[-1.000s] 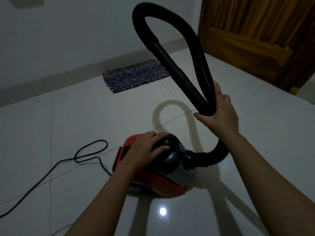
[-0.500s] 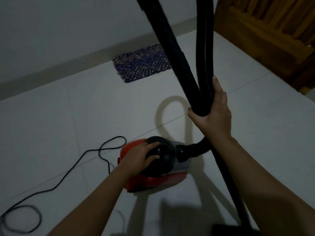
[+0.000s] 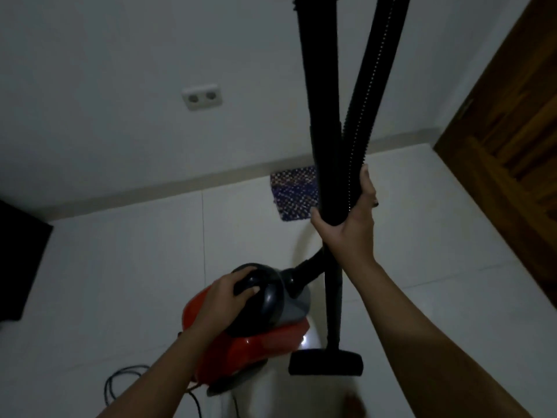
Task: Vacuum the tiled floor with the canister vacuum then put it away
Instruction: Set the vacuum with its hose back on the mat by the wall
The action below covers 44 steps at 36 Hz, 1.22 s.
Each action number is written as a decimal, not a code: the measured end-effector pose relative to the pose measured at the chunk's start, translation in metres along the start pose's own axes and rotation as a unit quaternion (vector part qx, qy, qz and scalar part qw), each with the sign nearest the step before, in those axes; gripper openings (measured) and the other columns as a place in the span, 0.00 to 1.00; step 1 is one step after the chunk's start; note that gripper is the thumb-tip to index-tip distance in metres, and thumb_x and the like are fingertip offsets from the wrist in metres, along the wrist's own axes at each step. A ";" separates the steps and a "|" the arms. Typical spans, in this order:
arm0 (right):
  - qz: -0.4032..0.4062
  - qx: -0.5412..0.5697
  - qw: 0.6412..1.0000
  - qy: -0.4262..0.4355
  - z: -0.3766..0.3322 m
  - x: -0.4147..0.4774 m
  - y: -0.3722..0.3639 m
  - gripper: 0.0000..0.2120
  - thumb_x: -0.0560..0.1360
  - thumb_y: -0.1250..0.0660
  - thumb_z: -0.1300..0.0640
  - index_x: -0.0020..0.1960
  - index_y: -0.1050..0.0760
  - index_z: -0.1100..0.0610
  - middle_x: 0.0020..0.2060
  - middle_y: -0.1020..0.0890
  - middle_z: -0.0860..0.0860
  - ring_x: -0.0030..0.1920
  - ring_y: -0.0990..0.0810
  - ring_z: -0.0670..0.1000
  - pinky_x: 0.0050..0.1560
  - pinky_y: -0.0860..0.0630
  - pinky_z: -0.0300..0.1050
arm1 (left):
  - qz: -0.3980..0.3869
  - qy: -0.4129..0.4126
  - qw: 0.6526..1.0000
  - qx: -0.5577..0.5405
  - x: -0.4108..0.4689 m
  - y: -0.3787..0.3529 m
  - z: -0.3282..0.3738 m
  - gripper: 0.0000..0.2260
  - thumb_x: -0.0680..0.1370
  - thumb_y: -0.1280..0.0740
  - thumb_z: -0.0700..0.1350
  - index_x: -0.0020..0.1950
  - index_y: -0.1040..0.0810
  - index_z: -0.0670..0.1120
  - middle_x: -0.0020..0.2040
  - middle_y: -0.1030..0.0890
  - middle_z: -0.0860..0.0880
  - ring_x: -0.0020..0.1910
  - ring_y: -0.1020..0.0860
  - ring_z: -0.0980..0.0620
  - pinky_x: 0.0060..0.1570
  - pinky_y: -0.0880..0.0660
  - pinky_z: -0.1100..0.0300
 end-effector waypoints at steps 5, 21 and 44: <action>0.007 0.007 1.000 -0.002 0.015 0.098 0.001 0.47 0.67 0.24 0.64 0.76 0.50 0.66 0.69 0.37 0.55 0.68 0.35 0.46 0.65 0.41 0.23 | 0.011 0.000 1.000 0.011 0.083 0.023 0.053 0.21 0.74 0.31 0.42 0.67 0.26 0.49 0.63 0.22 0.48 0.63 0.25 0.50 0.63 0.30 0.59; 0.022 0.003 0.999 0.034 0.126 0.390 -0.078 0.45 0.68 0.26 0.68 0.74 0.54 0.69 0.72 0.43 0.67 0.73 0.41 0.54 0.74 0.41 0.45 | 0.059 0.015 0.997 -0.045 0.410 0.034 0.118 0.21 0.73 0.30 0.39 0.66 0.26 0.44 0.62 0.22 0.42 0.62 0.24 0.44 0.59 0.32 0.63; 0.018 0.059 0.998 0.020 0.432 0.546 -0.205 0.39 0.67 0.31 0.72 0.70 0.52 0.74 0.60 0.30 0.59 0.53 0.24 0.66 0.52 0.24 0.65 | 0.056 0.075 0.990 -0.108 0.720 -0.085 0.008 0.20 0.75 0.31 0.42 0.66 0.26 0.49 0.65 0.24 0.45 0.65 0.26 0.47 0.68 0.31 0.49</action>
Point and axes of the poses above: each hand's wrist, its own x-axis towards the middle knuckle, its own y-axis out of the back of the hand, z = x × y, the point moved 2 cm from there along x, towards the middle knuckle
